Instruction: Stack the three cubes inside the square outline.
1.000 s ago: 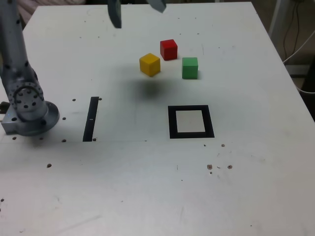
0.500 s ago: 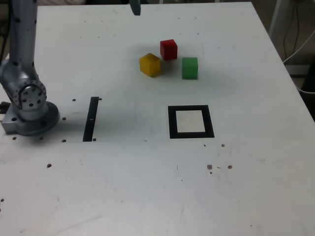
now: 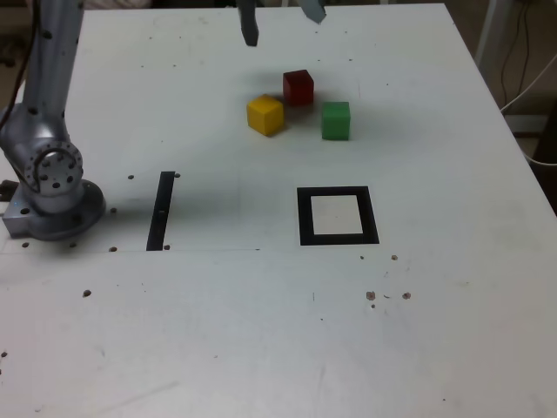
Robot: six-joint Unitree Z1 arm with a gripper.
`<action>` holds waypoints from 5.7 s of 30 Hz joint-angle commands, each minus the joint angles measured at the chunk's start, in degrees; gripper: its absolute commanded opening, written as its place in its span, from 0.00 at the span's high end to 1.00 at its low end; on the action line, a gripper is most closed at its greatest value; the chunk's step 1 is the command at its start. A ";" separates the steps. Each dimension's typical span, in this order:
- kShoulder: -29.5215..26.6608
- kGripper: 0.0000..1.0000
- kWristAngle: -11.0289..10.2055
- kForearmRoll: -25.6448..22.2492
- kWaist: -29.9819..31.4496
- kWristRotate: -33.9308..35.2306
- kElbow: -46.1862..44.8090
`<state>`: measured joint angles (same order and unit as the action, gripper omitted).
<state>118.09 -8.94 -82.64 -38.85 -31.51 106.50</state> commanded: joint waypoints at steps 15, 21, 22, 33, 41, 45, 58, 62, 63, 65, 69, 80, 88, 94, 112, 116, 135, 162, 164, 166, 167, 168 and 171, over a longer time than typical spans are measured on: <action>5.00 0.01 1.68 10.00 0.74 0.04 -6.15; 5.48 0.02 2.17 12.63 0.95 0.25 -8.85; 5.64 0.02 2.21 12.66 1.05 0.38 -8.93; 7.41 0.11 3.27 13.92 2.30 1.50 -8.82; 8.24 0.18 2.64 14.70 1.85 3.24 -9.55; 8.15 0.31 1.94 14.77 1.68 3.75 -9.81; 7.11 0.71 1.92 16.95 1.65 3.36 -10.09; 6.86 0.74 3.30 16.41 1.67 2.67 -10.14; 6.70 0.74 3.59 16.17 1.67 2.54 -10.11; 6.26 0.74 3.98 15.75 1.69 2.44 -10.08; 5.57 0.77 4.47 15.88 1.94 2.44 -10.31; 6.45 0.81 5.66 16.06 2.78 2.51 -10.92; 5.33 0.82 4.65 16.87 3.00 2.51 -8.86; 2.11 0.82 4.01 14.97 4.55 2.51 -5.02; -8.42 0.81 1.41 2.63 19.14 10.38 -4.71; -8.93 0.80 2.64 0.50 22.81 13.36 -7.46; -12.05 0.80 6.03 6.32 43.44 30.31 -17.87; -4.68 0.79 7.69 15.17 44.39 32.44 -20.72; -4.44 0.79 7.53 15.42 44.39 32.44 -20.72; -4.17 0.79 7.39 15.60 44.39 32.42 -20.72; -4.03 0.79 7.36 15.73 44.37 32.40 -20.73; -3.85 0.79 7.36 15.90 44.34 32.37 -20.76; -3.22 0.79 7.47 16.56 44.11 32.18 -21.02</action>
<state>114.19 -1.56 -66.51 5.47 0.84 85.58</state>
